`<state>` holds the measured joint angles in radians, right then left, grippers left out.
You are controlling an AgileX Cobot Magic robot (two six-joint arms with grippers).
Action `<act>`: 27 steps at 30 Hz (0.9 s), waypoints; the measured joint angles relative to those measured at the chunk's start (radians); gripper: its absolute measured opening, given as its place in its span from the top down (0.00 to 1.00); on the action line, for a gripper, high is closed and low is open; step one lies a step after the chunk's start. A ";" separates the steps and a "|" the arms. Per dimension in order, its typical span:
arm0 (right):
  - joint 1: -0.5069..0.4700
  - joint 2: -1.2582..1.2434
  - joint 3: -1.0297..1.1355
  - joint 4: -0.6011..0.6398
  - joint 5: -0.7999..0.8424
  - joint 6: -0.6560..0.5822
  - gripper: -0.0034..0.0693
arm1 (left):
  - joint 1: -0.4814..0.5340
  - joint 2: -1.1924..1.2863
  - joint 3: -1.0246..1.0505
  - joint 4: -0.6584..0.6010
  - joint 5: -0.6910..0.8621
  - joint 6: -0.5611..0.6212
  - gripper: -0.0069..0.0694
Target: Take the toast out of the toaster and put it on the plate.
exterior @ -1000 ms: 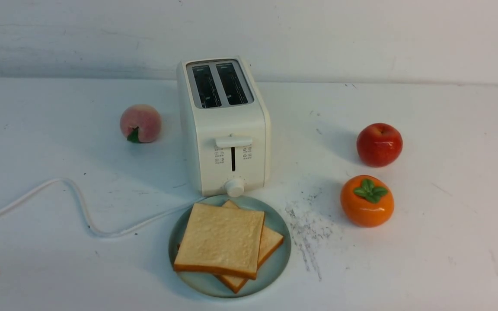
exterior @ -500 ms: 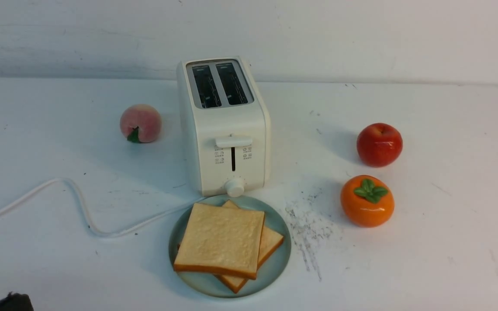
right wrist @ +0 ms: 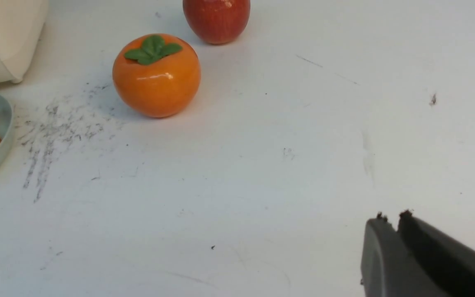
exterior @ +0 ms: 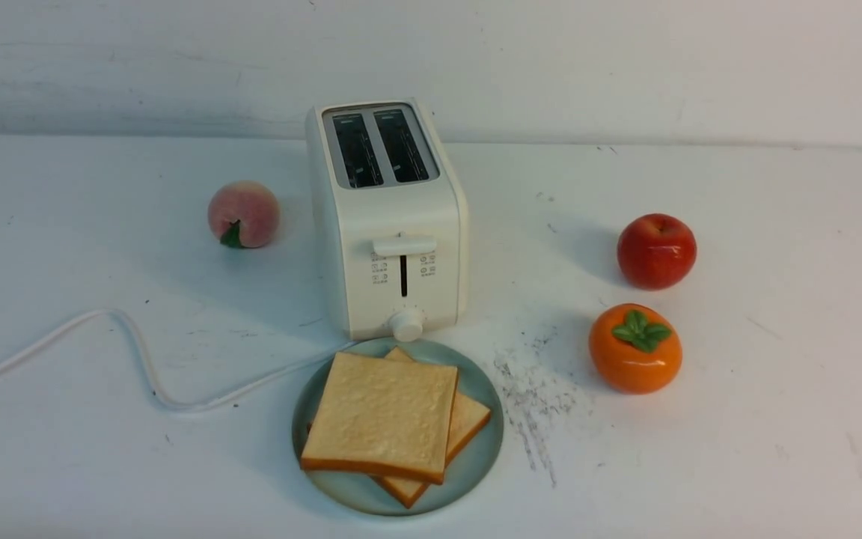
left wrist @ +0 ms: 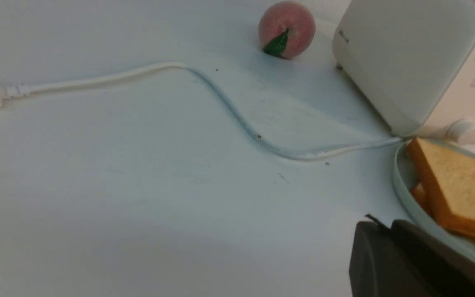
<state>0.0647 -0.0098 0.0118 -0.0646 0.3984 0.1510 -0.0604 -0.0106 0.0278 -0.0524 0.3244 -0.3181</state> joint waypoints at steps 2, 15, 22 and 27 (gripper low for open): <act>0.000 0.000 0.000 0.000 0.000 0.000 0.88 | 0.000 0.000 0.002 0.011 0.054 -0.003 0.86; 0.000 0.000 0.000 0.000 0.000 0.000 0.88 | 0.000 0.000 0.003 0.013 0.071 -0.007 0.86; 0.000 0.000 0.000 0.000 0.000 0.000 0.88 | 0.000 0.000 0.003 0.013 0.071 -0.006 0.84; 0.000 0.000 0.000 0.000 0.000 0.000 0.88 | 0.000 0.000 0.003 0.013 0.071 -0.006 0.84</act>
<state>0.0647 -0.0098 0.0118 -0.0646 0.3984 0.1510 -0.0604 -0.0106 0.0308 -0.0396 0.3954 -0.3246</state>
